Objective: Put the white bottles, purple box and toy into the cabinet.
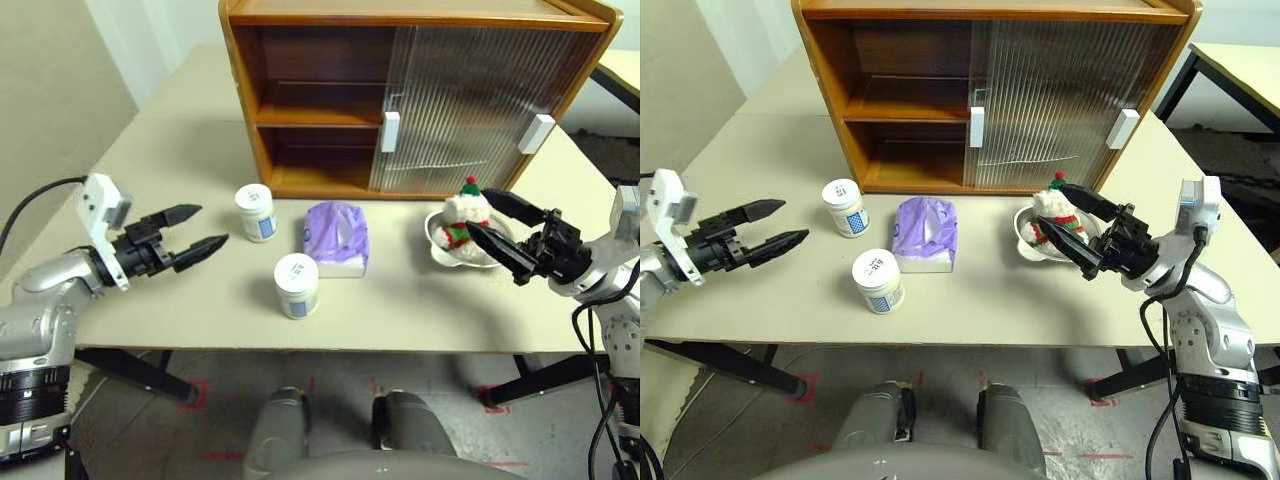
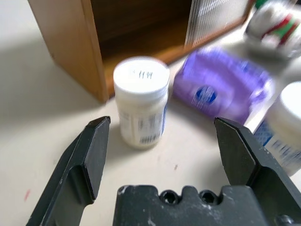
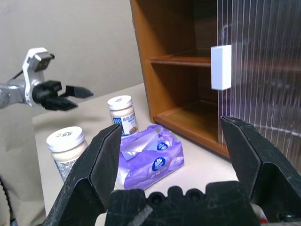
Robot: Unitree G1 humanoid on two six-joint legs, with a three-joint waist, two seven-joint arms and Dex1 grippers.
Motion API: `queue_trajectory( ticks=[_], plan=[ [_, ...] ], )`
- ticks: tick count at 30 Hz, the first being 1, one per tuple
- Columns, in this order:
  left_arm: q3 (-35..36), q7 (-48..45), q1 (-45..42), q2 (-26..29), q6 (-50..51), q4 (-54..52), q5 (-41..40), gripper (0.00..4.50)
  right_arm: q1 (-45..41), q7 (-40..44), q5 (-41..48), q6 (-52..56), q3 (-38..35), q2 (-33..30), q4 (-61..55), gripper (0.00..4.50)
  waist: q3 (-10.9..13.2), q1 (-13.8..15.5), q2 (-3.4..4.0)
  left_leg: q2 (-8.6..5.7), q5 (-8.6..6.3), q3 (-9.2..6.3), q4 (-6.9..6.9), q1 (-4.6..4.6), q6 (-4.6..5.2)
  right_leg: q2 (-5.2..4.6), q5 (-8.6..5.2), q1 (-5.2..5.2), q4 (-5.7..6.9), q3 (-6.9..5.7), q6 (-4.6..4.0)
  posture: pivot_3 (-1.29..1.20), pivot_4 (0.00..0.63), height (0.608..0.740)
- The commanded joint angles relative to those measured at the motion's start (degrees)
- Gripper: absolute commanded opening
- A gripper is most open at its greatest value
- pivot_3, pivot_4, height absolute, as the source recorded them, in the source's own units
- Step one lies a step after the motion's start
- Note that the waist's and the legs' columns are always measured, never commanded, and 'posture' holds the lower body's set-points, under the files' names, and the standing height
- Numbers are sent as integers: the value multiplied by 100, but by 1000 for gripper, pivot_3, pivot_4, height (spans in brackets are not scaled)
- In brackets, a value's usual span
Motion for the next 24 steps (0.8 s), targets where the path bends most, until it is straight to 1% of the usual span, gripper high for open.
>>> queue_trajectory(
  ticks=[1, 5, 11, 15, 24],
  plan=[
    [-354, 232, -208, -200, -481, 501, 415, 4473, 14, -24, -11, 46, 11, -44, -131, 4500, 1, 3, 1, 1, 0, 0, 0, -3, 0, 1, -1, 0, 0, -1, -1, 52, 48, 740],
    [-603, 397, -444, -418, -862, 1010, 678, 4473, -23, -61, -12, 42, -14, -76, -150, 4500, 3, -9, -5, 0, 0, 0, 0, -8, 0, 2, -2, 2, 0, -6, -1, 36, 42, 740],
    [-914, 718, -901, -769, -1559, 2132, 1148, 4473, 81, -138, -10, -5, -16, -13, -247, 4500, 1, -19, -11, 0, 0, 1, 2, -10, 1, 4, -2, 2, 0, -7, 1, 29, 37, 740],
    [-979, 816, -1096, -864, -1797, 2576, 1272, 4473, 102, -176, -3, -1, -24, -11, -292, 4500, -2, -31, -19, 0, 0, 0, 3, -10, 1, 5, -2, 3, 0, -10, 1, 14, 32, 740],
    [-1162, 728, -1365, -930, -2073, 3193, 1383, 4473, 155, -211, 23, -16, -105, -65, -326, 4500, -4, -36, -21, -1, 0, -1, 4, -13, 1, 4, -1, 3, 0, -16, 2, 6, 24, 740]
  ],
)
